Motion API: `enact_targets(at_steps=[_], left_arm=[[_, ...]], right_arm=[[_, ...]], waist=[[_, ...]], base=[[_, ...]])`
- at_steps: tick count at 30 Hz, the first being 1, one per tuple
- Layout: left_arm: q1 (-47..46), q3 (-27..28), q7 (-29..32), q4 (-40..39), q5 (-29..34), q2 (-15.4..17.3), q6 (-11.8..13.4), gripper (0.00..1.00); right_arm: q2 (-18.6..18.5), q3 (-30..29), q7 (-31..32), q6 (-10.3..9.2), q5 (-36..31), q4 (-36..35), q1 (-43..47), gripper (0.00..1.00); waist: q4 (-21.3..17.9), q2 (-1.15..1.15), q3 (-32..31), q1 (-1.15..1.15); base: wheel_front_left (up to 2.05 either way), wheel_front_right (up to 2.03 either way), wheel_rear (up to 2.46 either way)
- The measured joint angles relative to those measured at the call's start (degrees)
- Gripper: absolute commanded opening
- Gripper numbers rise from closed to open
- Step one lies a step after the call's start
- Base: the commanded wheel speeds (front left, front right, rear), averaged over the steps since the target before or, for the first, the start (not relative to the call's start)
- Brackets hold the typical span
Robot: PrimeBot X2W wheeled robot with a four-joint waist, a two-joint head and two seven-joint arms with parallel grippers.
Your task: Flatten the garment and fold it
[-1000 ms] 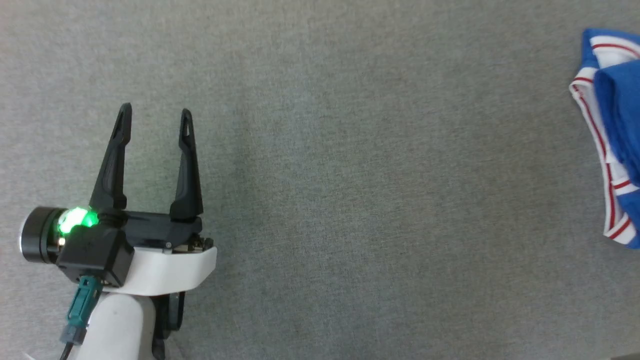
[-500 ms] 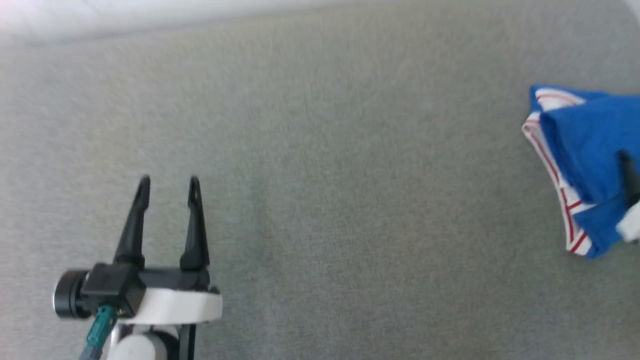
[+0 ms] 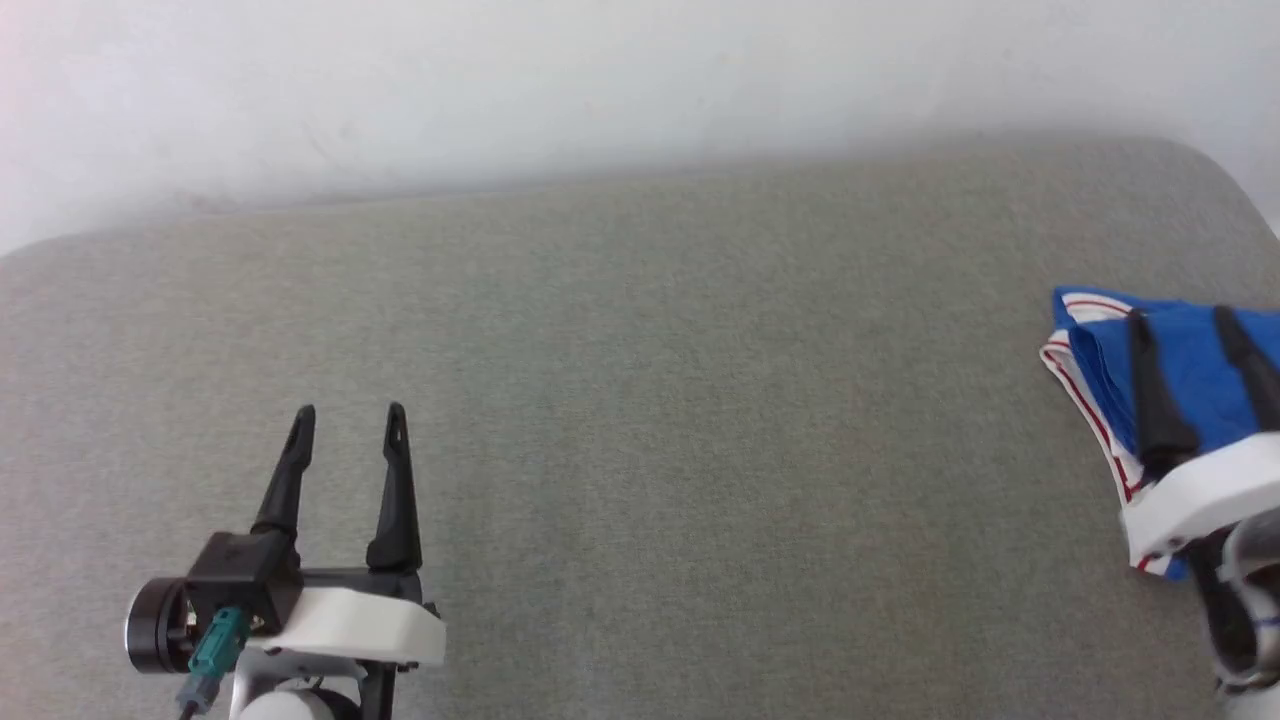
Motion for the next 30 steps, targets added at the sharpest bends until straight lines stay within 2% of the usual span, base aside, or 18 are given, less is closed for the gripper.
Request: enact_targets(at_steps=[7, 12, 17, 30], left_arm=[[3.43, -0.37, -1.60, 1.05, -0.43, -0.88, 0.48, 1.00], [5.78, -0.62, -3.21, 2.55, -0.54, -1.18, 0.47, 1.00], [8.87, -0.77, -3.70, 4.09, -0.57, -1.63, 0.47, 1.00], [10.84, -0.66, -4.13, 6.08, -0.58, -2.70, -0.18, 1.00]], right_arm=[[4.42, 3.48, -5.00, 0.00, -5.73, -1.23, 5.98, 1.00], [6.01, 4.55, -8.05, 0.01, -8.79, -0.09, 10.19, 1.00], [6.41, 5.06, -10.24, 0.01, -10.73, 1.59, 13.90, 1.00], [6.46, 4.33, -11.51, 0.00, -8.75, 3.37, 15.90, 1.00]], waist=[[1.58, 0.00, -2.65, 0.00], [1.70, 0.00, -3.89, 0.01], [1.45, 0.00, -5.33, 0.01], [0.82, 0.00, -6.50, 0.01]], base=[[0.00, 0.00, 0.00], [0.00, 0.00, 0.00], [0.00, 0.00, 0.00], [0.00, 0.00, 0.00]])
